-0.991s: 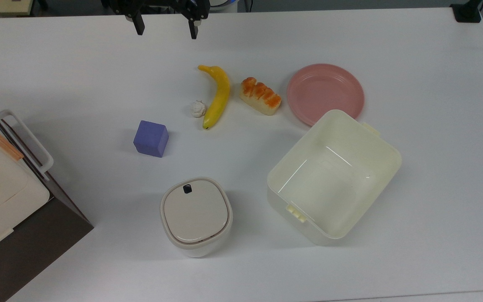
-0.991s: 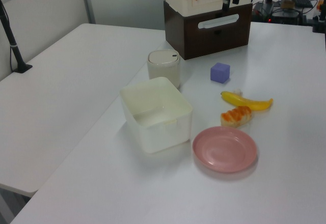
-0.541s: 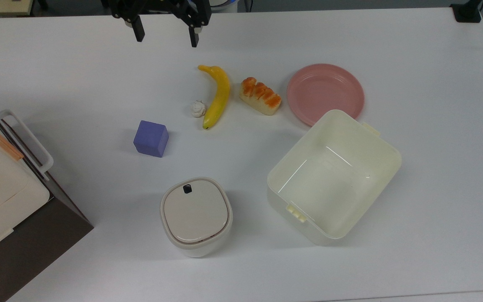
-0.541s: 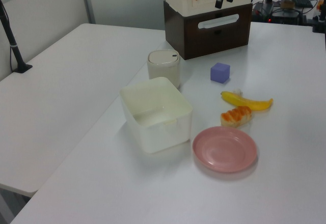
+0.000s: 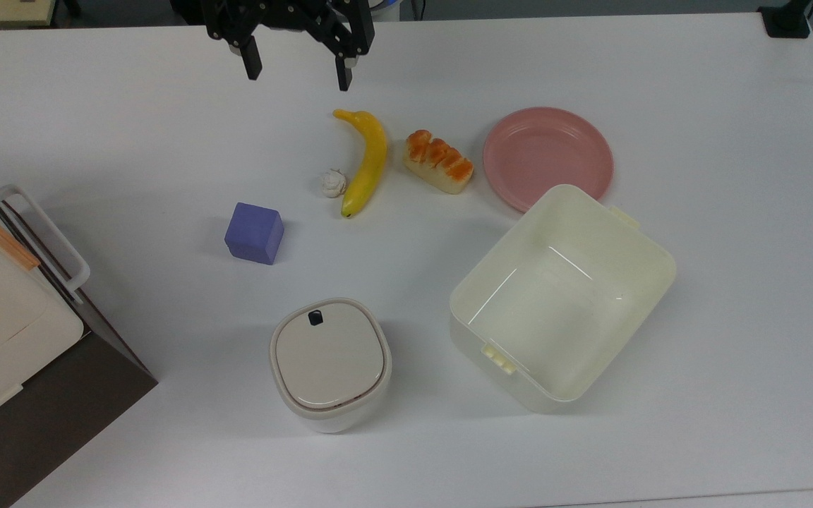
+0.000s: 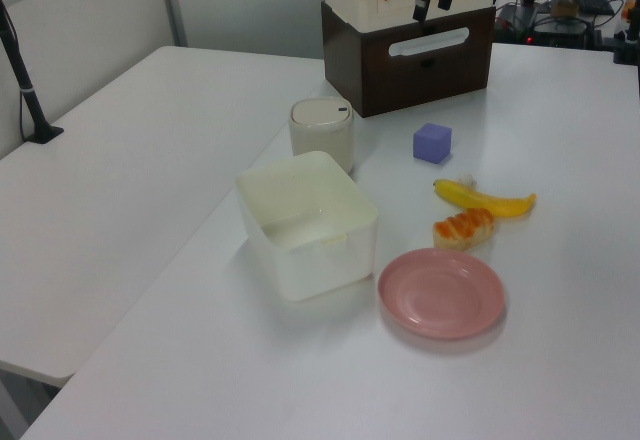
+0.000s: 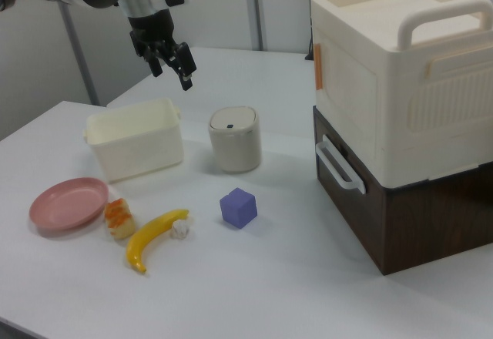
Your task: Open the trash can
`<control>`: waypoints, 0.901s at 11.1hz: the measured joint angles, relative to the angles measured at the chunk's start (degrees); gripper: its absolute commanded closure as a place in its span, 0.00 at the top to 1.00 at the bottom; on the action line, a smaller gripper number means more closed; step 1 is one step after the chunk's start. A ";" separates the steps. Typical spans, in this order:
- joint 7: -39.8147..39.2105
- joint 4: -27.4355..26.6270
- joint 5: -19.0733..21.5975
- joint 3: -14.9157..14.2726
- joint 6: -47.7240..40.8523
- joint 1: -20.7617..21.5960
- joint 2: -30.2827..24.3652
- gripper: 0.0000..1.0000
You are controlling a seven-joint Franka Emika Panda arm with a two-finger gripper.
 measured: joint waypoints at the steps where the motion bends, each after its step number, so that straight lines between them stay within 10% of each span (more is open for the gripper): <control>1: 0.64 -0.34 0.00 0.08 0.59 0.00 0.02 0.94; 2: 1.07 -0.51 -0.01 0.14 0.76 0.00 0.03 0.63; 3: 1.16 -0.53 -0.01 0.16 0.78 0.00 0.03 0.10; 6: 10.08 -0.78 -4.20 0.39 6.35 0.00 0.63 0.00; 10: 38.75 -1.73 -28.79 4.15 16.26 2.15 9.11 0.00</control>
